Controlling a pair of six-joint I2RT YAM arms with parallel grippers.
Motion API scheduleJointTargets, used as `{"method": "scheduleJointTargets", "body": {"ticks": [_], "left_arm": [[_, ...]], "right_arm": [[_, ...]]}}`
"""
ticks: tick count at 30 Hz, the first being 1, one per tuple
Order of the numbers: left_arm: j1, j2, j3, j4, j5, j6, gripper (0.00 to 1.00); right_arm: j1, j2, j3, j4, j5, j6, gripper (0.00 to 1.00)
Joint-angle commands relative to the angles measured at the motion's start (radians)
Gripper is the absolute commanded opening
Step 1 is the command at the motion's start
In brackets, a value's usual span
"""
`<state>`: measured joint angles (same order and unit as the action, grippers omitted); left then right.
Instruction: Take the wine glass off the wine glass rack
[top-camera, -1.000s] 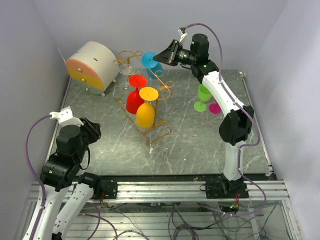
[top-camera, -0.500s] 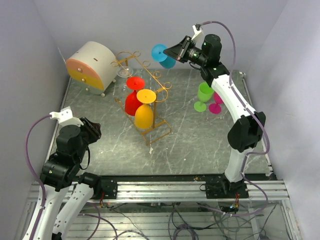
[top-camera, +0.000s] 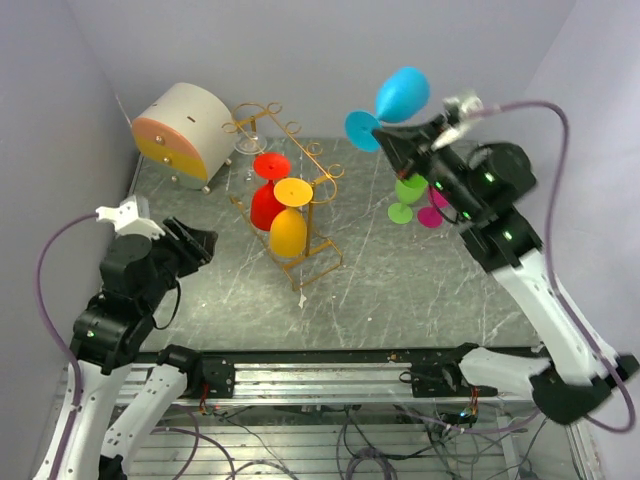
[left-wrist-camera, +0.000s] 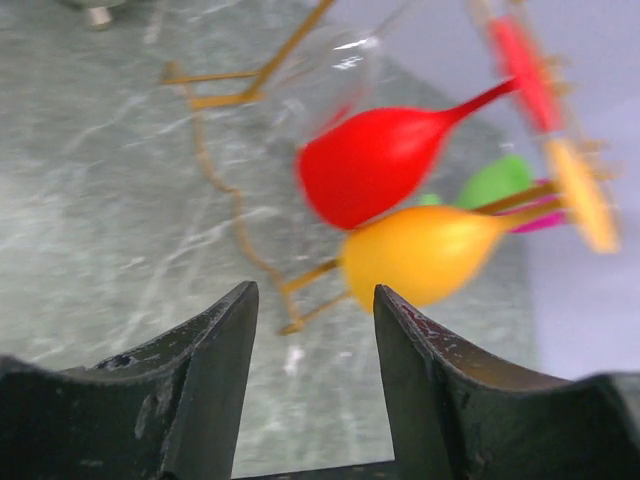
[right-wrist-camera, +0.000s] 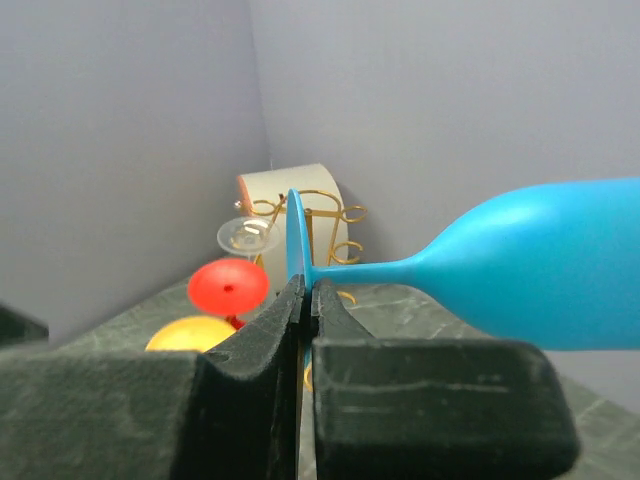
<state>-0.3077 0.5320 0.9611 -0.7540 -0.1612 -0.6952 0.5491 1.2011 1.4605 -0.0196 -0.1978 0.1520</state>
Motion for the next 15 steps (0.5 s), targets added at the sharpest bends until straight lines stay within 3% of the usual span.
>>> {"method": "scheduleJointTargets", "body": {"ticks": [1,8,15], "left_arm": [[-0.004,0.079,0.205,0.075,0.266,-0.152,0.61],[-0.004,0.225,0.399,0.182,0.584,-0.402,0.65],[-0.004,0.288,0.301,0.384,0.817,-0.753,0.65]], "right_arm": [[0.025,-0.192,-0.145,-0.029,0.021,-0.198,0.00],[0.031,-0.329,-0.237,-0.060,-0.202,-0.190,0.00],[0.050,-0.278,-0.202,0.030,-0.307,-0.148,0.00]]}}
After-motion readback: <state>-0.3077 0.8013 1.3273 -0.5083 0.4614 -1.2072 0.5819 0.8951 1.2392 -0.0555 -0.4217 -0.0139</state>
